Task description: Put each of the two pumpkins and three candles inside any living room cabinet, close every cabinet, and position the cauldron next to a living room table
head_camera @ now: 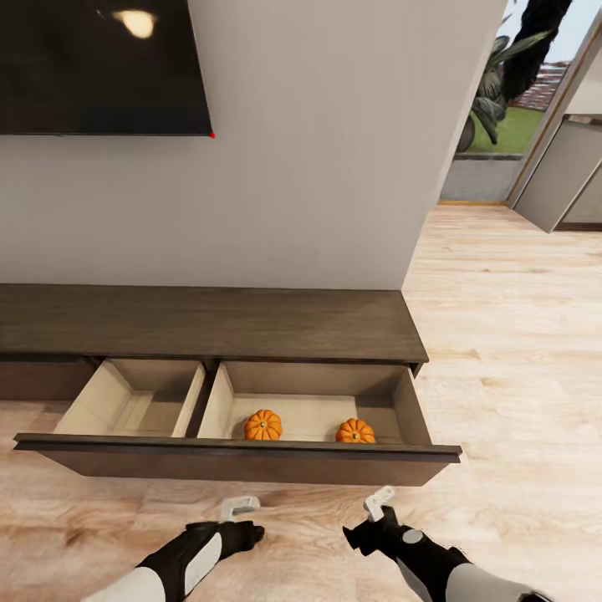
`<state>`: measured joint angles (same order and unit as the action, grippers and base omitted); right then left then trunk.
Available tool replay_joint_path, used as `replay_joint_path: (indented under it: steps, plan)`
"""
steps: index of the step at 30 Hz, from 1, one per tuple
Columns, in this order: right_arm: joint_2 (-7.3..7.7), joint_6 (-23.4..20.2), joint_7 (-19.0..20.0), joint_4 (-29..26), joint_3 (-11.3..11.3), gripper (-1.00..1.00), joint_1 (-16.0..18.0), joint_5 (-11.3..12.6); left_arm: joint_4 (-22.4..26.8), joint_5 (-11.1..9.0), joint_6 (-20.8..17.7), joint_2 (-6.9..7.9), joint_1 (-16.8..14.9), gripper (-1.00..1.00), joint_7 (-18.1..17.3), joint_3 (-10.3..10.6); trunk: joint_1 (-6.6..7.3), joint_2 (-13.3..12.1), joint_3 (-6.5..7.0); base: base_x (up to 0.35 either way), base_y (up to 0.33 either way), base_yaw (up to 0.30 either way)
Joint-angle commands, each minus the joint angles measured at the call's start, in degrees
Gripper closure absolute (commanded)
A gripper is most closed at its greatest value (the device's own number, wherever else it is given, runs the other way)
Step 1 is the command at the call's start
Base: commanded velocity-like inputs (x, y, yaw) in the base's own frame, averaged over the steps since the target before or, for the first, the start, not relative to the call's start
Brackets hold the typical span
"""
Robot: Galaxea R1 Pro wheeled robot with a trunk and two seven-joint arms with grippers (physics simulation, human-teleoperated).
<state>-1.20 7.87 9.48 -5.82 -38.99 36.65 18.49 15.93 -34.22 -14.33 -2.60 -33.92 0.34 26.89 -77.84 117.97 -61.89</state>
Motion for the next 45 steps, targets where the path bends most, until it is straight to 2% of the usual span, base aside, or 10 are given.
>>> replay_joint_path:
  steps: [1,4,7,10,12,14,19,33,45]
  plan:
    - [-0.75,1.7,-2.6,0.5,0.0,-1.0,-0.4,0.0,-0.6,0.0,2.2,-0.47,0.0,-1.0,1.8,0.0,0.0,0.0,0.0,0.0,0.0,0.0]
    - [-2.59,6.5,-10.1,1.3,0.0,-1.0,-1.4,0.0,-1.5,0.0,6.2,-1.64,0.0,-1.0,5.0,0.0,0.0,0.0,0.0,0.0,0.0,0.0]
    - [-3.45,8.4,-15.0,1.5,0.5,-1.0,-1.7,0.0,-1.6,0.1,8.5,-2.13,0.0,-1.0,7.4,0.0,0.0,0.0,0.0,0.0,0.0,0.0]
    - [-4.24,8.8,-16.2,1.5,2.0,-1.0,-1.8,0.1,-1.2,0.3,10.0,-2.64,0.0,-1.0,9.7,0.6,0.0,0.0,0.0,0.0,0.0,0.0]
    - [-4.77,8.9,-17.3,1.6,4.6,-1.0,-1.9,0.1,-1.0,0.4,11.1,-2.8,0.0,-1.0,11.9,2.1,0.0,0.0,0.0,0.0,0.0,0.0]
    - [-4.91,9.4,-17.7,1.5,6.1,-1.0,-2.0,-0.1,-1.0,0.4,13.8,-2.79,0.0,-1.0,12.6,3.1,0.0,0.0,0.0,0.0,0.0,0.0]
    - [-4.95,12.6,-17.4,1.4,6.8,-1.0,-2.1,-0.3,-1.1,0.3,16.9,-2.37,0.0,-1.0,12.6,3.7,0.0,0.0,0.02,0.0,0.0,-0.007]
    - [-4.95,14.6,-17.3,1.0,6.9,-1.0,-3.0,-0.2,-0.9,0.2,17.2,-2.33,0.0,-1.0,12.3,3.7,0.0,0.0,0.86,0.0,0.0,-0.183]
    - [-5.3,14.7,-17.3,0.8,6.9,-1.0,-3.0,-0.3,-0.9,0.1,17.3,-2.32,0.0,-1.0,12.3,3.7,0.0,0.0,0.93,0.097,0.0,-0.014]
